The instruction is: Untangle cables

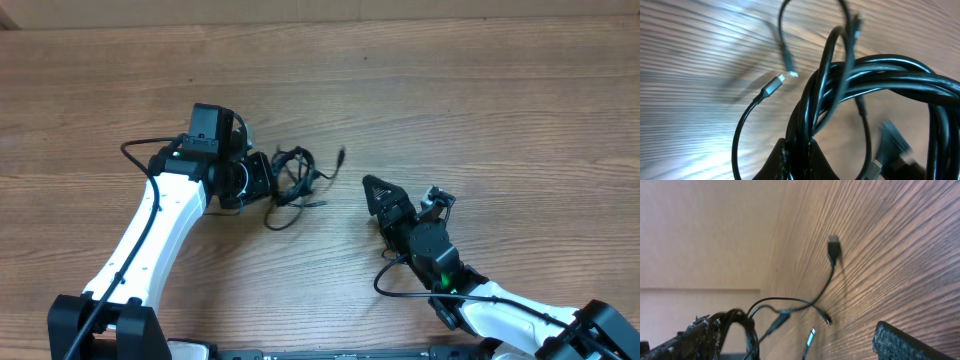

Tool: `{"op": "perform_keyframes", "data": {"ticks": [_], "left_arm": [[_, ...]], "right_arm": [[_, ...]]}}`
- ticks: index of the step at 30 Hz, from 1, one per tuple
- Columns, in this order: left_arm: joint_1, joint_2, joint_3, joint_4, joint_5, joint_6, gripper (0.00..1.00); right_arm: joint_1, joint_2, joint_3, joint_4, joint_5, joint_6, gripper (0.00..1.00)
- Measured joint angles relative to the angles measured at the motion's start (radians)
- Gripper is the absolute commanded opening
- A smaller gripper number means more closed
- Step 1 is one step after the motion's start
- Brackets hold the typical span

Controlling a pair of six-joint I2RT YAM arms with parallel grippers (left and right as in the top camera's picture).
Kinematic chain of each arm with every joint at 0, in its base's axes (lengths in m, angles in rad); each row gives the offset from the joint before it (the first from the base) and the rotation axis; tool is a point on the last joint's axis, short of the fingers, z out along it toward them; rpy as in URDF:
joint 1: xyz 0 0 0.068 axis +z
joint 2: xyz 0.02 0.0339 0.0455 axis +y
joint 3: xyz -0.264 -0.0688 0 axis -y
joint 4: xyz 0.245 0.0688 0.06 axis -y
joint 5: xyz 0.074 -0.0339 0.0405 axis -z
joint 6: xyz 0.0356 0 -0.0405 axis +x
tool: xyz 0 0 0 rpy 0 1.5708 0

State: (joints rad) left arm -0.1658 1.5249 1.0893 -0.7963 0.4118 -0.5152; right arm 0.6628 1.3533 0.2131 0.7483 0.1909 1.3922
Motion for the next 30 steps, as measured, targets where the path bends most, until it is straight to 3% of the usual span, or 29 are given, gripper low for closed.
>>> {"op": "perform_keyframes", "data": {"ticks": [4, 8, 16, 20, 25, 30], "left_arm": [[-0.007, 0.000, 0.000, 0.002, -0.117, -0.010, 0.04], [-0.032, 0.000, 0.000, 0.011, -0.198, -0.010, 0.04], [-0.077, 0.000, 0.000, 0.031, -0.230, -0.061, 0.04], [-0.079, 0.000, 0.000, 0.030, -0.210, -0.185, 0.04], [-0.079, 0.000, 0.000, 0.034, -0.070, -0.412, 0.04], [-0.079, 0.000, 0.000, 0.034, 0.038, -0.566, 0.04]], "right_arm": [[0.000, 0.000, 0.000, 0.015, -0.031, -0.008, 0.99], [0.000, 0.000, 0.000, 0.116, -0.100, -0.101, 0.90], [0.000, 0.000, 0.000, 0.116, -0.234, -0.196, 0.84], [0.000, 0.000, 0.000, 0.087, -0.347, -0.216, 0.82], [0.000, 0.000, 0.000, 0.009, -0.436, -0.224, 0.82], [0.000, 0.000, 0.000, 0.020, -0.464, -0.227, 0.82]]}}
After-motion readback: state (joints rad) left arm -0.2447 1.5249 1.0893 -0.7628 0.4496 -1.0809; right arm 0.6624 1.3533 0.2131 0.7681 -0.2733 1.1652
